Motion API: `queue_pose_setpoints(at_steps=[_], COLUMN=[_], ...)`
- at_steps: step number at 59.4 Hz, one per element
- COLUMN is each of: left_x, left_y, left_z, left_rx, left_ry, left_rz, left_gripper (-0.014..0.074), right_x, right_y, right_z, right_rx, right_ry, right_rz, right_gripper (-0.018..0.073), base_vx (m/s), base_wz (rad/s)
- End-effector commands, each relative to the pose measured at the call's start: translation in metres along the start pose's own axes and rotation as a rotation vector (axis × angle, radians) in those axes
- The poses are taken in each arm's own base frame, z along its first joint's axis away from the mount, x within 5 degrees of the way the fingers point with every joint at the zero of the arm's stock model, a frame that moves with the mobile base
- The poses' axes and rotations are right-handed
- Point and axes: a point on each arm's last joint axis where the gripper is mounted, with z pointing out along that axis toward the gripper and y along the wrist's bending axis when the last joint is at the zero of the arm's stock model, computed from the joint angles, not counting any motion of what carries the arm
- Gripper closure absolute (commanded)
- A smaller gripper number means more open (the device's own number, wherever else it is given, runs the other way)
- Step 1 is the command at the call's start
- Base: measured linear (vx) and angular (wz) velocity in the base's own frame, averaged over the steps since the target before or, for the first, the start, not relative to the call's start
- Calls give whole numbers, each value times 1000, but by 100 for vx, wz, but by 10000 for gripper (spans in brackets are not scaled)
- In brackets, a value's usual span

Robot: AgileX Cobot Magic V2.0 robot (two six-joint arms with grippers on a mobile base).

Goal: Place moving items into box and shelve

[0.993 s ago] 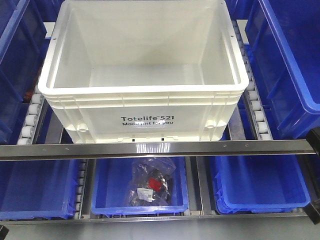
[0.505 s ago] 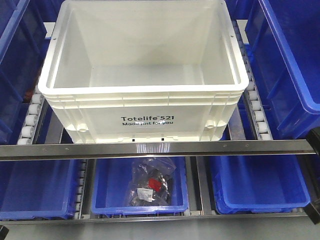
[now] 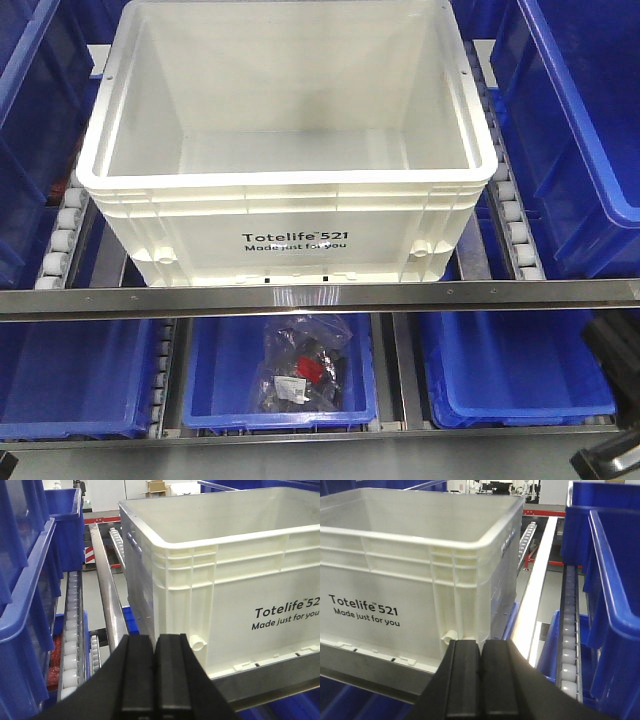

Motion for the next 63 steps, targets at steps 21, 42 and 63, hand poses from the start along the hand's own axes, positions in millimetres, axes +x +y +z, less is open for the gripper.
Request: queue_pose_setpoints(at_steps=[21,42,63], left_x=[0,0,0], left_y=[-1,-1,-1], left_z=[0,0,0], left_rx=[9,9,9], left_ry=[-68,-68,-68], left_rz=[-1,-1,-1], left_gripper=[619,619,619], right_x=[3,3,3], right_y=[0,0,0], right_z=[-6,-6,-6], right_rx=[7,7,7], right_ry=[-76,-76,-76], right_rz=[31,31,31], right_gripper=[575,575,575], base_vx=[0,0,0], base_wz=[0,0,0])
